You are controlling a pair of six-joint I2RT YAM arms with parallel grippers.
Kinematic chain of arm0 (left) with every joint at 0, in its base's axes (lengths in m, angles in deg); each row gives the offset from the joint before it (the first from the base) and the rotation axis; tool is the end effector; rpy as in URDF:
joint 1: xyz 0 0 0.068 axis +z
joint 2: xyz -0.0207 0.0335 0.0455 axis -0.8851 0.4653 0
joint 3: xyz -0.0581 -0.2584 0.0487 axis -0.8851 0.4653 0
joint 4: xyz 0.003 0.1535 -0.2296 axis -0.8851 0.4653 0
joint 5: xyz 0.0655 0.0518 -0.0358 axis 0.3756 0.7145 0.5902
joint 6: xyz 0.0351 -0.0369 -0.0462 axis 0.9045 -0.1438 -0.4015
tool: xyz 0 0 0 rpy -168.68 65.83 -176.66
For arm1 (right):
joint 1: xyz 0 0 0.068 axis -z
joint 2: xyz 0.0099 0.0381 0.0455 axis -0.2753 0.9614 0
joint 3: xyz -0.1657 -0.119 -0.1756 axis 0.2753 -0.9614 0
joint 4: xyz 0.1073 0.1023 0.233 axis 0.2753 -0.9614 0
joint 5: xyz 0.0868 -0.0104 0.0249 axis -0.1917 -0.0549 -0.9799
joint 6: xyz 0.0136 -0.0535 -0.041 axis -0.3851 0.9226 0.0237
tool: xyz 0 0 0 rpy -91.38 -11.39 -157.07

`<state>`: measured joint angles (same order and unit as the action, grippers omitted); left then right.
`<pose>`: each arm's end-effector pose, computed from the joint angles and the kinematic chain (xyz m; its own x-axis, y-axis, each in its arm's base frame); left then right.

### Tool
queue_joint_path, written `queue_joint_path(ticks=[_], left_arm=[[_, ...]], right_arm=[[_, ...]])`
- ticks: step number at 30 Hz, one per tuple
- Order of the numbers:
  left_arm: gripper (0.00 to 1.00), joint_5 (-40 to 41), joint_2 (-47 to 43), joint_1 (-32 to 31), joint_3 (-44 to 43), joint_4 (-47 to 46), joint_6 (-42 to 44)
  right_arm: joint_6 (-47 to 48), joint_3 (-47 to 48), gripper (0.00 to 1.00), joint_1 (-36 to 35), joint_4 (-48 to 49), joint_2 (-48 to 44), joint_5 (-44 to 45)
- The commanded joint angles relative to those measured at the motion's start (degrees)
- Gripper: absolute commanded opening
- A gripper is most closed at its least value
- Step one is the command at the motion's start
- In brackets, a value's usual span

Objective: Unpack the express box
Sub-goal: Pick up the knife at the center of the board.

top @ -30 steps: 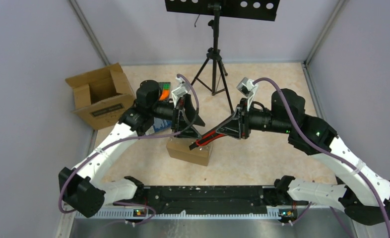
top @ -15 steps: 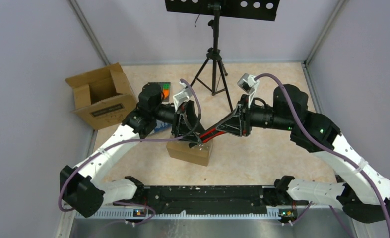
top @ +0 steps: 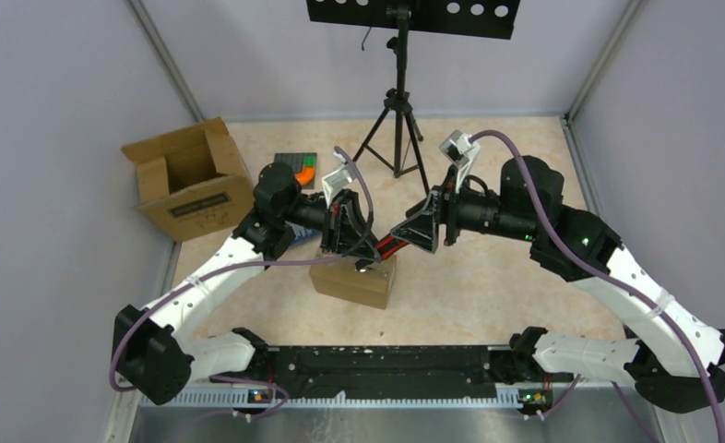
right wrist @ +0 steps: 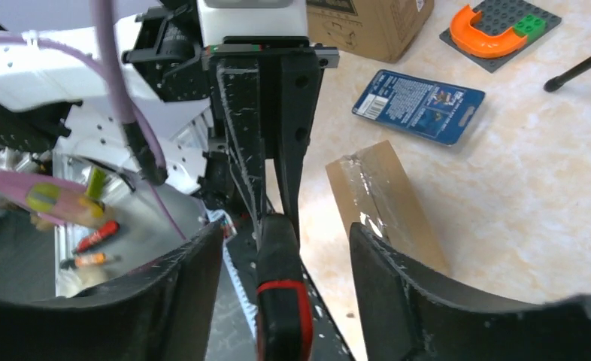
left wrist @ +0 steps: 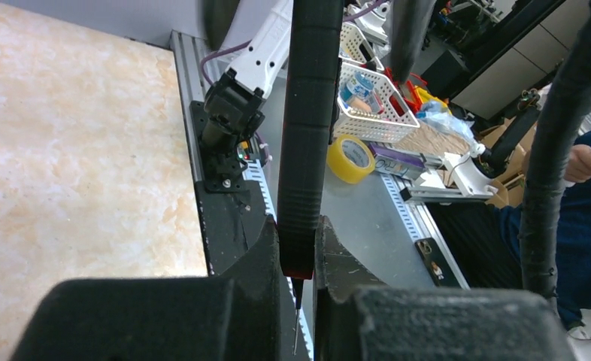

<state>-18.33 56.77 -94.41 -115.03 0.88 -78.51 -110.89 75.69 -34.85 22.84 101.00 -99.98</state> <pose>0.2021 -0.1913 0.3554 -0.4743 0.1674 -0.8643 0.8066 -0.3109 -0.5028 0.1303 0.1854 0.4593 -0.4707 -0.0366 -0.8815 -0.8042 0.4287 0.4116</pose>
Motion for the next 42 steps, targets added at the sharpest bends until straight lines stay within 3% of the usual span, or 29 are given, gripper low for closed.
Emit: queue_joint_path(ticks=[1, 6, 12, 17, 25, 39, 42], left_arm=[[0.00, 2.23, 0.16, -0.40, -0.41, -13.04, -7.86], [0.00, 5.46, 2.53, -0.40, -2.72, -16.46, -11.32], [0.00, 6.86, 5.24, -0.43, -3.85, -18.70, -14.28], [0.00, 7.27, 5.63, -0.51, -4.54, -18.65, -14.71], [0.00, 7.96, 6.06, -0.47, -5.07, -18.65, -15.41], [0.00, 7.78, 7.66, -0.57, -6.40, -17.69, -15.99], [0.00, 7.84, 7.92, -0.59, -6.73, -17.69, -16.16]], right_arm=[[-3.63, -4.13, 0.68, 0.03, 10.78, -0.91, 1.58], [-9.34, -11.97, 0.71, 0.06, 21.45, -3.62, 3.81], [-13.60, -19.50, 0.50, 0.09, 30.87, -6.59, 7.49], [-14.80, -21.68, 0.44, 0.11, 33.70, -6.50, 8.59], [-14.35, -26.18, 0.41, 0.11, 40.01, -9.82, 15.50], [-12.27, -26.60, 0.41, 0.11, 45.33, -6.85, 13.55], [-12.22, -26.76, 0.37, 0.07, 45.77, -6.26, 12.97]])
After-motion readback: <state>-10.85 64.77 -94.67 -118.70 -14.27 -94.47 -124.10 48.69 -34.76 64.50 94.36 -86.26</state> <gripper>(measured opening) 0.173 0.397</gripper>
